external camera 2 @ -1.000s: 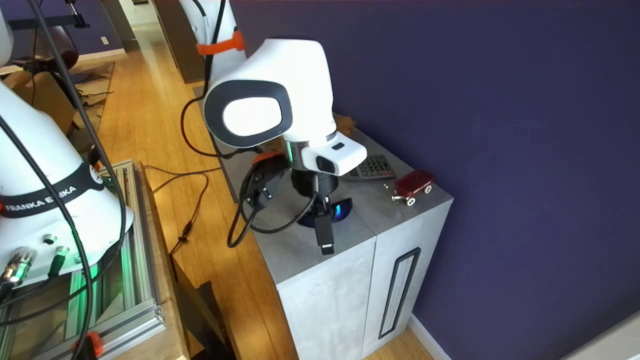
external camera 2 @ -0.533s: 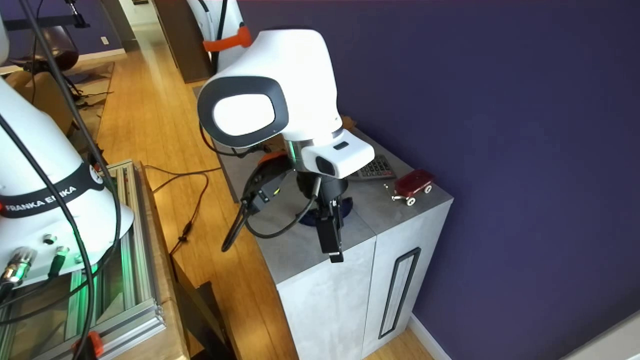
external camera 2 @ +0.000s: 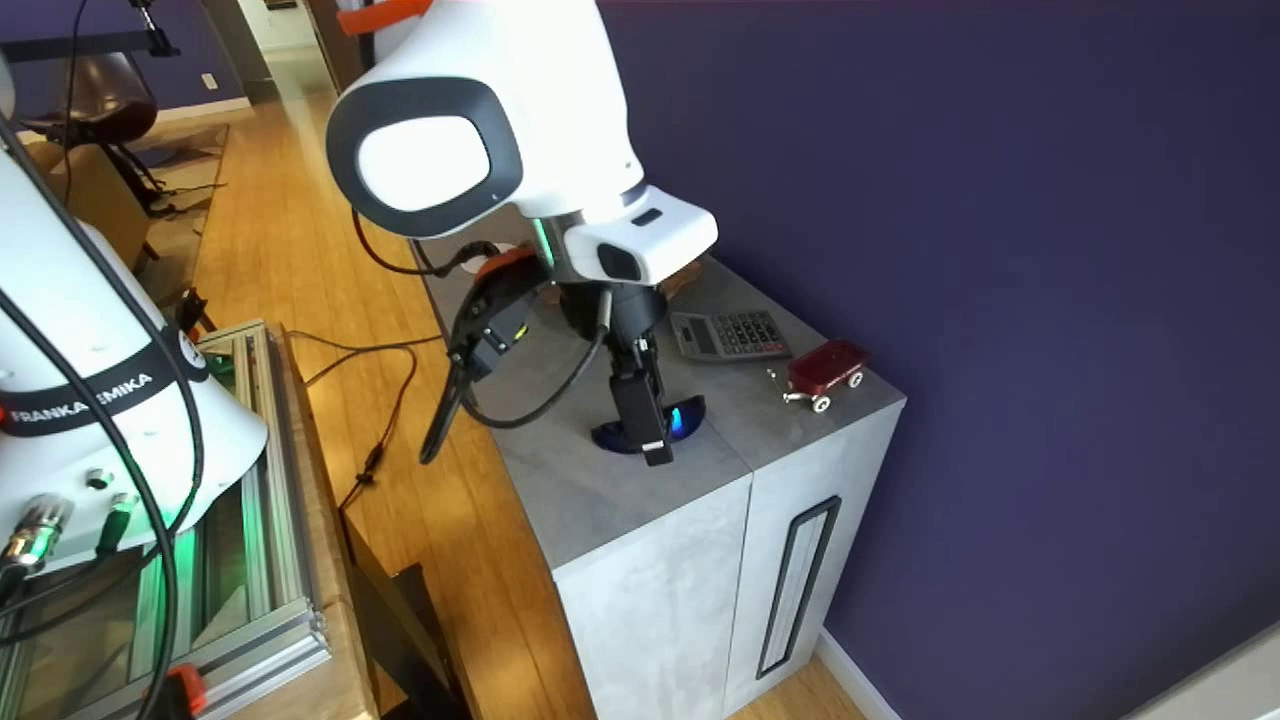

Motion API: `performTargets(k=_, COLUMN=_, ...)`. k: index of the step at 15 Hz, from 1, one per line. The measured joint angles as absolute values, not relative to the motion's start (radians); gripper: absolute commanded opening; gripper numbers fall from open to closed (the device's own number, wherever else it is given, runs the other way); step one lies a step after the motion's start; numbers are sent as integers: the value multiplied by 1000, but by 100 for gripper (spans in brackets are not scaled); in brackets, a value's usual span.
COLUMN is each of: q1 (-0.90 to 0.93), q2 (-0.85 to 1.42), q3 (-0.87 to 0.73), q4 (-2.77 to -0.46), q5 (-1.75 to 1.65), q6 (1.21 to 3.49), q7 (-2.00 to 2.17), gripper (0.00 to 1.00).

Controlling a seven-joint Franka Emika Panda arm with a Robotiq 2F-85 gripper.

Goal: Put the glasses in the key bowl

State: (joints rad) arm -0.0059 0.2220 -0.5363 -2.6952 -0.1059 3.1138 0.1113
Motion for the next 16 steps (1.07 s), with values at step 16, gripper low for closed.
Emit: performTargets(k=16, q1=120, q2=181, q3=-475, q4=-2729, q5=-157, q6=3066, q7=136, gripper=100)
